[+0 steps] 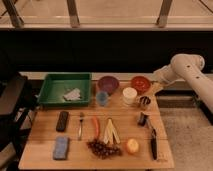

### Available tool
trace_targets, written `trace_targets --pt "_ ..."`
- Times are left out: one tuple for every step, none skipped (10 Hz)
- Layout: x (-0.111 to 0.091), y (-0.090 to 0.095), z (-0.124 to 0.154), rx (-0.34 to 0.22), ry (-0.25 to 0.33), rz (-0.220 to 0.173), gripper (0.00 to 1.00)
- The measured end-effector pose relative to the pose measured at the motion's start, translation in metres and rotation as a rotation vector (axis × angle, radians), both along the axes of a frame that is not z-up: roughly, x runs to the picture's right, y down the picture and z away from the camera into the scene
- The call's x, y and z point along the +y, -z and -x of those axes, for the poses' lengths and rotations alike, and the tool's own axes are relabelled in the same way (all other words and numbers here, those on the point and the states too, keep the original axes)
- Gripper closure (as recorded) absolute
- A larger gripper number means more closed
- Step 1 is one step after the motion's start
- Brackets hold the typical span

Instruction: Stack bowls into tray

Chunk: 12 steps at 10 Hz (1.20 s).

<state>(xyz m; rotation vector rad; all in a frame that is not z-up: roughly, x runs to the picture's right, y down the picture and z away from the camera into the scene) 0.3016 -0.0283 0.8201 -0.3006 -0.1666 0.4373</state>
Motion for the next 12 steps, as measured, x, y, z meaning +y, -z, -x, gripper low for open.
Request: trace_targets --pt "0.0 0.0 0.0 0.0 0.001 -0.001 0.2" --pt "0.0 -0.001 0.0 0.002 0.002 -0.007 0.2" --pt "-0.001 -0.006 -0.003 0.009 -0.001 -0.014 0.2" --pt "-0.002 -0.016 -0.004 0.017 -0.001 -0.016 0.2" --pt "-0.004 -0.029 -0.005 0.022 0.0 -0.015 0.2" --pt "-0.006 -0.042 -0.003 0.025 0.008 -0.011 0.2" --pt "-0.006 -0.049 -0.006 0.03 0.012 -0.006 0.2" --pt "-0.006 -0.053 -0.007 0.03 0.013 -0.004 0.2" --pt "-0.007 -0.057 -0.005 0.025 0.017 -0.002 0.2" --pt "-0.007 -0.061 -0.001 0.018 0.021 0.001 0.2" --pt "-0.008 -0.063 0.001 0.013 0.022 0.002 0.2" --pt "-0.007 -0.067 0.001 0.007 0.021 0.005 0.2"
